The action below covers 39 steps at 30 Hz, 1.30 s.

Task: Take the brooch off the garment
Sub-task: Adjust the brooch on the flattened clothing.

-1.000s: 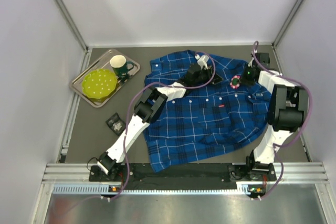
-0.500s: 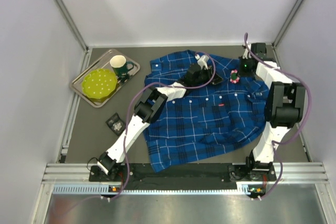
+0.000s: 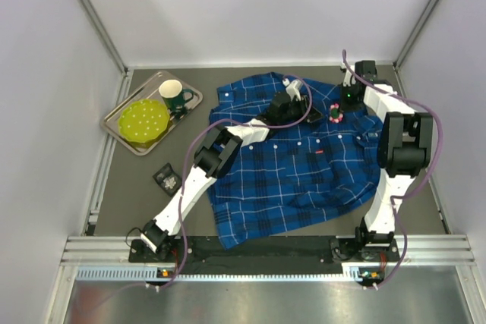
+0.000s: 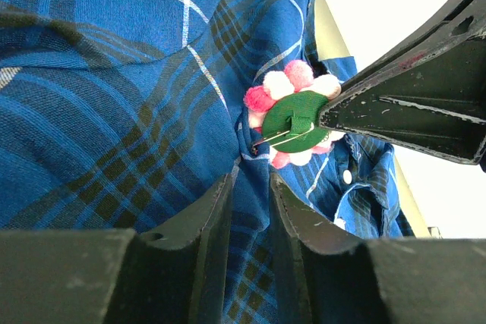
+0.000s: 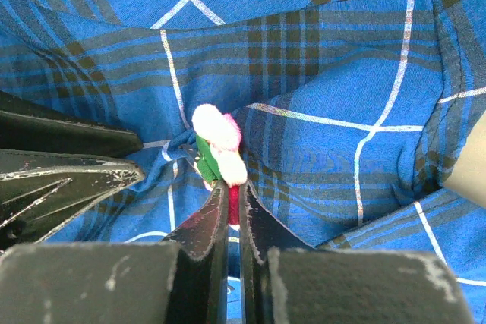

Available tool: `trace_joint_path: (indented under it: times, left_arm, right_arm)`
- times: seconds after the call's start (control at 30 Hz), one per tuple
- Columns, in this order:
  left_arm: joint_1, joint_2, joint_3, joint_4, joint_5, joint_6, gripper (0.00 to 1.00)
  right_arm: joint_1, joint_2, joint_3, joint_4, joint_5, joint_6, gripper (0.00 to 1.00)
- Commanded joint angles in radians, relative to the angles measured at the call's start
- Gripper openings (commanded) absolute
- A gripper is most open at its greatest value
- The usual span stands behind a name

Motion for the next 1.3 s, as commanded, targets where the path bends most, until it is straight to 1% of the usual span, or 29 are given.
trace_joint_path:
  times: [0.0,0.07,0.1,0.17,0.23,0.27,0.33,0.4,0.43,0.47,0.6,0.73,0.93,1.07,1.27]
  left_arm:
    - [-0.015,-0.032,-0.020,-0.044,0.026,0.011,0.32]
    - [-0.015,-0.032,-0.020,-0.044,0.026,0.011,0.32]
    - [-0.015,-0.032,-0.020,-0.044,0.026,0.011,0.32]
    - [-0.017,-0.032,-0.020,-0.046,0.029,0.011,0.32]
    - [-0.015,-0.032,-0.020,-0.044,0.026,0.011,0.32]
    - [-0.015,-0.032,-0.018,-0.043,0.028,0.010,0.32]
    - [-0.015,-0.031,-0.017,-0.041,0.031,0.007,0.32]
    - [-0.015,-0.032,-0.018,-0.044,0.032,0.010,0.32]
    - [-0.015,-0.034,-0.020,-0.046,0.032,0.011,0.32]
    - [-0.015,-0.034,-0.020,-0.047,0.032,0.013,0.32]
    - [-0.015,-0.032,-0.020,-0.046,0.037,0.011,0.31]
    - [-0.015,-0.031,-0.017,-0.043,0.042,0.005,0.31]
    - [-0.015,-0.028,-0.018,-0.046,0.038,0.005,0.31]
    - [-0.015,-0.028,-0.018,-0.049,0.034,0.008,0.31]
    - [-0.015,-0.026,-0.020,-0.047,0.034,0.007,0.31]
  right_arm:
    - [0.009,0.011,0.059,0.000,-0.018,-0.022,0.00]
    - [0.009,0.010,0.060,0.011,-0.018,-0.024,0.00]
    - [0.031,0.008,0.060,0.013,-0.012,-0.030,0.01]
    - [0.033,-0.004,0.049,0.017,0.044,-0.025,0.06]
    - [0.033,-0.030,0.034,0.033,0.080,-0.013,0.07]
    - [0.033,-0.042,0.016,0.042,0.080,-0.004,0.10]
    - [0.033,-0.065,-0.007,0.080,0.059,0.021,0.10]
    - [0.035,-0.095,-0.041,0.108,0.049,0.044,0.09]
    - [0.033,-0.101,-0.050,0.132,0.046,0.047,0.06]
    - [0.033,-0.101,-0.056,0.138,0.046,0.044,0.00]
    - [0.036,-0.067,-0.024,0.103,0.031,-0.020,0.00]
    - [0.047,-0.036,0.031,0.010,0.052,-0.085,0.00]
    - [0.117,-0.072,0.008,-0.010,0.143,-0.149,0.00]
    - [0.176,-0.029,0.034,-0.029,0.281,-0.194,0.00]
    - [0.190,0.023,0.049,-0.033,0.301,-0.189,0.00]
